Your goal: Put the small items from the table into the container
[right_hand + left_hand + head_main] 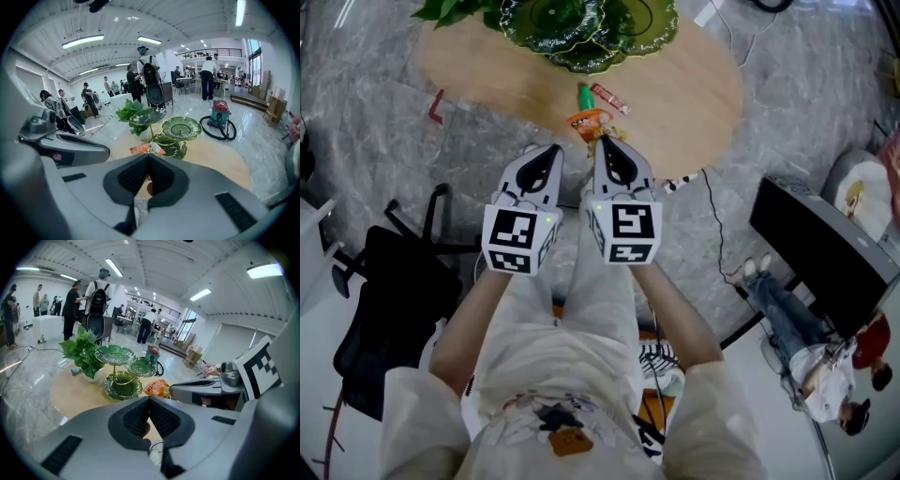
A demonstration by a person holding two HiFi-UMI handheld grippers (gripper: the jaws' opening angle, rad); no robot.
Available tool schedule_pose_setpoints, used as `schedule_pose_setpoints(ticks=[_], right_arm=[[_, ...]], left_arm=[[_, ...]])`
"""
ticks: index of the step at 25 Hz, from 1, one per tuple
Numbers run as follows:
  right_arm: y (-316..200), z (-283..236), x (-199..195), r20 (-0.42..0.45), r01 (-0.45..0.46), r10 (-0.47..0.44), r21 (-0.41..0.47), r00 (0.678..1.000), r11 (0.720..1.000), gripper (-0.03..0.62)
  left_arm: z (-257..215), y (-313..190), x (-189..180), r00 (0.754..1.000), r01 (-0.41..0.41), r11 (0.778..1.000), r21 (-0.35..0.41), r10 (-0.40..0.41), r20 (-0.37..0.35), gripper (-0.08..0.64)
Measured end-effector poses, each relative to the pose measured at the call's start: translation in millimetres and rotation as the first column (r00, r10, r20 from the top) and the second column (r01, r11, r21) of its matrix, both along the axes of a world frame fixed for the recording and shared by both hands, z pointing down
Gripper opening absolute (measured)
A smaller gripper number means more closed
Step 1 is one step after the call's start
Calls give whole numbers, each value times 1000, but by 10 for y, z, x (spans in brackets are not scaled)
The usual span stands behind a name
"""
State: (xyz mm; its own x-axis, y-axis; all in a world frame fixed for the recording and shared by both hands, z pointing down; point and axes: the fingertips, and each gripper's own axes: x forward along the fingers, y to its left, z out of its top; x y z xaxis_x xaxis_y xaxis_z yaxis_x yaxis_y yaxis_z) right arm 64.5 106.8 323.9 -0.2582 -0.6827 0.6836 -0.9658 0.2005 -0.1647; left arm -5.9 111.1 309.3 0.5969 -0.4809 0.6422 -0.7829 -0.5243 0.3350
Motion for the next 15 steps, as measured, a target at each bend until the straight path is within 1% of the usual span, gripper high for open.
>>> schedule_pose_setpoints(ticks=[6,10,15], right_arm=[[-105,-147,-71,0,-2,2,31,1000,1000,6],[-141,-219,-85,20,-36,36,25,999,999,6],[-264,-325,-119,32,-64,63,42,998,997,6]], left_arm=[[-106,-85,-58,1000,-10,1000,17,10,-3,-5],[-168,-106,-99,1000,-13,1000,20,13,-7,-5],[-252,-198,-145,1000,-15,999,34,15,-3,-5]])
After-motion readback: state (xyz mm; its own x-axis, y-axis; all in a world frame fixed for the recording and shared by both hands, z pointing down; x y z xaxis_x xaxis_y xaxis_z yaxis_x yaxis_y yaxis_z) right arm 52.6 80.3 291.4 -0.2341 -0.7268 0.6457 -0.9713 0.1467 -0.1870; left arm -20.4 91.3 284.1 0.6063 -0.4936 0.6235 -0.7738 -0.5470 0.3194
